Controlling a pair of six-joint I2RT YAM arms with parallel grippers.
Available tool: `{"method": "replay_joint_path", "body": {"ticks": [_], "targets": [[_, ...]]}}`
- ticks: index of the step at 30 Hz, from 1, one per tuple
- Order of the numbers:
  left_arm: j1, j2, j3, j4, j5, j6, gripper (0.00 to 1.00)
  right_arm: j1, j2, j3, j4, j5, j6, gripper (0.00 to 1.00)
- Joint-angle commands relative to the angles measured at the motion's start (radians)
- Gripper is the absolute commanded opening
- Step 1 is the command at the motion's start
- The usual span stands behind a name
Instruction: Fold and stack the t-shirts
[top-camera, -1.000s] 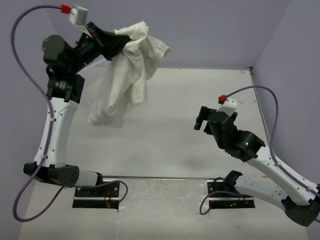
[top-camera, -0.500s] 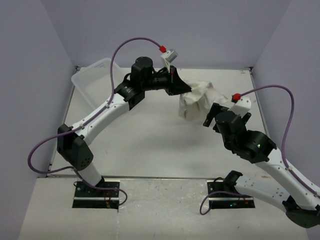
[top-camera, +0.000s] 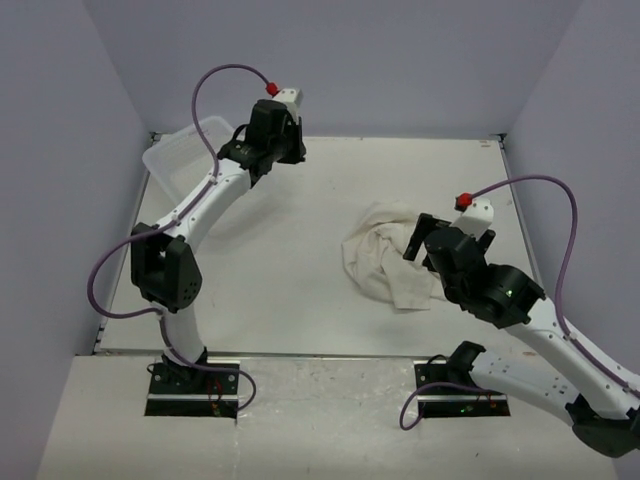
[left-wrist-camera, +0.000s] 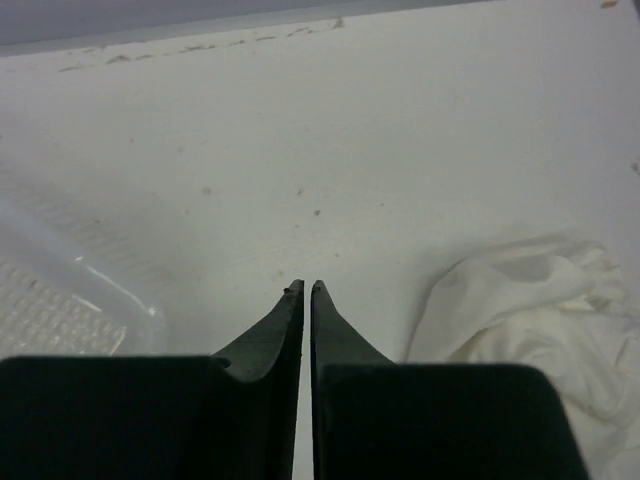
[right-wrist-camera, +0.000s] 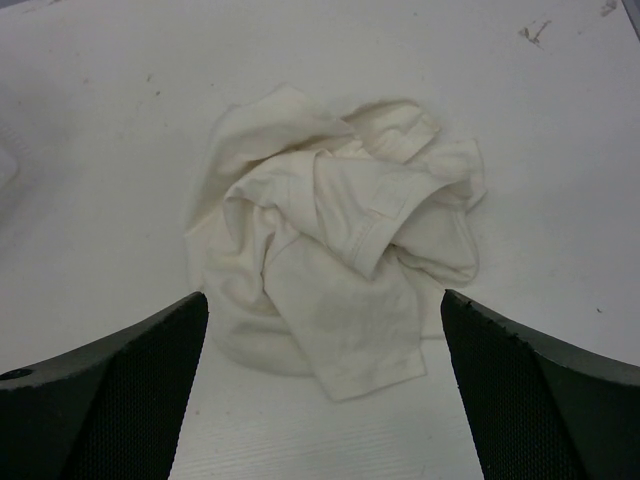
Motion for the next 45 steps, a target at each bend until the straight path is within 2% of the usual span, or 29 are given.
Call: {"method": "replay_joint_path", "body": {"ticks": [1, 6, 12, 21, 30, 36, 41, 45], "targets": [[-0.002, -0.01, -0.026, -0.021, -0.021, 0.026, 0.0, 0.004, 0.009, -0.015, 0.07, -0.007, -0.018, 0.99], [0.001, 0.124, 0.028, -0.025, 0.054, 0.005, 0.0, 0.003, 0.029, -0.015, 0.083, -0.034, -0.022, 0.99], [0.015, 0.338, 0.27, -0.118, 0.024, 0.02, 0.0, 0.004, -0.008, -0.056, 0.073, -0.063, -0.003, 0.99], [0.061, 0.477, 0.285, -0.169, -0.101, 0.023, 0.0, 0.006, -0.065, -0.101, 0.081, -0.055, -0.009, 0.99], [0.104, 0.411, 0.157, -0.195, -0.246, 0.002, 0.0, 0.006, -0.042, -0.119, 0.126, -0.073, -0.025, 0.99], [0.145, 0.294, 0.017, -0.215, -0.343, -0.028, 0.0, 0.006, -0.031, -0.122, 0.152, -0.089, -0.044, 0.99], [0.199, 0.215, -0.093, -0.218, -0.372, -0.045, 0.0, 0.006, -0.017, -0.114, 0.161, -0.104, -0.059, 0.99], [0.251, 0.182, -0.124, -0.21, -0.371, -0.045, 0.0, 0.006, -0.02, -0.119, 0.161, -0.121, -0.055, 0.99]]}}
